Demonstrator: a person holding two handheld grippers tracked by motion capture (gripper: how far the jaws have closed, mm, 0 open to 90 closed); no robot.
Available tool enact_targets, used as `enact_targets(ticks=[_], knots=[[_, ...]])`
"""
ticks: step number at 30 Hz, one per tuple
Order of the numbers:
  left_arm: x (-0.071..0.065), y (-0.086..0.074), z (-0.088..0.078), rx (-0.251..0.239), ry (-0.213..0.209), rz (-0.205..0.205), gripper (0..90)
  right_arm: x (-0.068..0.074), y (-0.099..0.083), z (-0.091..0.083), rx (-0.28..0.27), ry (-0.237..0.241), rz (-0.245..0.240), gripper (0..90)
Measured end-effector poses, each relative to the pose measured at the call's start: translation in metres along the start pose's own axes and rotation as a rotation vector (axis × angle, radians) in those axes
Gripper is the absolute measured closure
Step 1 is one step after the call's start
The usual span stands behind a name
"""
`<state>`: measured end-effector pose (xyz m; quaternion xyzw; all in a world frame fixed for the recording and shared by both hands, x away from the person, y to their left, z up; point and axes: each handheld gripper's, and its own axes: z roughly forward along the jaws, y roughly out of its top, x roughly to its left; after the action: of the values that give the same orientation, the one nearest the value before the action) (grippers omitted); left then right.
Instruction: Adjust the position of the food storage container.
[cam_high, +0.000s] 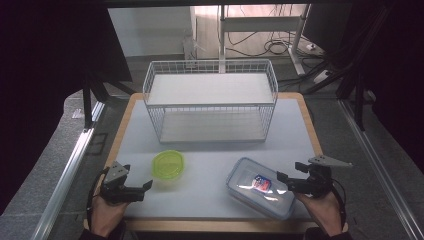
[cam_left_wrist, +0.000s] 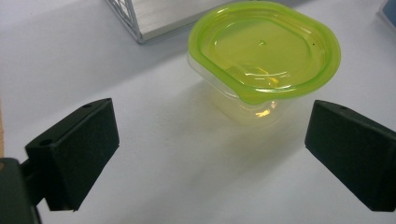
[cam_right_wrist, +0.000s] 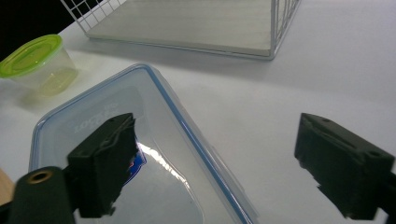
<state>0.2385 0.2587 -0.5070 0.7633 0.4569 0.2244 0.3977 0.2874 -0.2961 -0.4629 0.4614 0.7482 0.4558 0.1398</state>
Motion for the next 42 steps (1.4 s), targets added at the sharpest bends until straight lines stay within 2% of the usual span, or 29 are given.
enact_targets(ticks=[4, 7, 10, 12, 17, 20, 21, 22, 23, 25, 28, 30, 33, 37, 38, 39, 42], knots=[[0.003, -0.002, 0.002, -0.010, -0.022, -0.021, 2.0, 0.001, -0.001, -0.002, -0.002, -0.015, -0.029, 19.4], [0.003, -0.001, 0.000, -0.028, -0.008, -0.029, 3.5, 0.005, -0.001, 0.000, -0.004, -0.025, -0.062, 21.8], [0.003, 0.000, -0.001, -0.037, -0.020, -0.059, 3.7, 0.005, -0.001, 0.000, -0.005, -0.024, -0.070, 22.7], [0.003, 0.001, -0.001, -0.023, -0.030, -0.076, 3.4, 0.006, -0.002, 0.002, 0.000, -0.024, -0.087, 22.8], [-0.001, 0.004, -0.001, 0.008, -0.044, -0.100, 5.8, 0.006, -0.002, 0.003, 0.006, -0.038, -0.094, 21.5], [-0.003, 0.006, -0.001, 0.010, -0.041, -0.095, 10.2, 0.006, -0.002, 0.003, 0.000, -0.044, -0.090, 20.4], [-0.004, 0.007, -0.002, 0.008, -0.052, -0.096, 15.0, 0.004, -0.002, 0.003, -0.005, -0.051, -0.092, 20.0], [-0.005, 0.008, -0.003, 0.002, -0.061, -0.096, 15.0, 0.004, -0.002, 0.003, -0.005, -0.051, -0.092, 20.0], [-0.005, 0.009, -0.004, -0.001, -0.078, -0.091, 18.8, 0.004, -0.003, 0.004, -0.005, -0.049, -0.088, 19.9], [-0.008, 0.013, -0.007, -0.017, -0.124, -0.085, 30.8, 0.004, -0.003, 0.004, -0.006, -0.053, -0.089, 19.9], [-0.013, 0.019, -0.008, -0.030, -0.156, -0.072, 41.4, 0.005, -0.003, 0.004, -0.007, -0.056, -0.091, 19.9], [-0.017, 0.024, -0.005, -0.024, -0.169, -0.063, 46.9, 0.004, -0.003, 0.005, -0.006, -0.058, -0.092, 19.9], [-0.022, 0.033, 0.004, -0.021, -0.211, -0.058, 55.3, 0.004, -0.003, 0.006, 0.000, -0.064, -0.099, 19.8], [-0.032, 0.043, 0.016, -0.008, -0.236, -0.031, 65.2, 0.006, -0.003, 0.007, 0.000, -0.070, -0.113, 19.8], [-0.034, 0.045, 0.018, -0.003, -0.237, -0.023, 70.1, 0.007, -0.002, 0.008, 0.000, -0.074, -0.118, 19.9], [-0.035, 0.047, 0.021, 0.001, -0.241, -0.018, 70.1, 0.007, -0.002, 0.008, 0.000, -0.074, -0.118, 19.9], [-0.037, 0.055, 0.028, 0.002, -0.244, -0.017, 80.7, 0.007, -0.002, 0.007, -0.005, -0.081, -0.126, 20.3]])
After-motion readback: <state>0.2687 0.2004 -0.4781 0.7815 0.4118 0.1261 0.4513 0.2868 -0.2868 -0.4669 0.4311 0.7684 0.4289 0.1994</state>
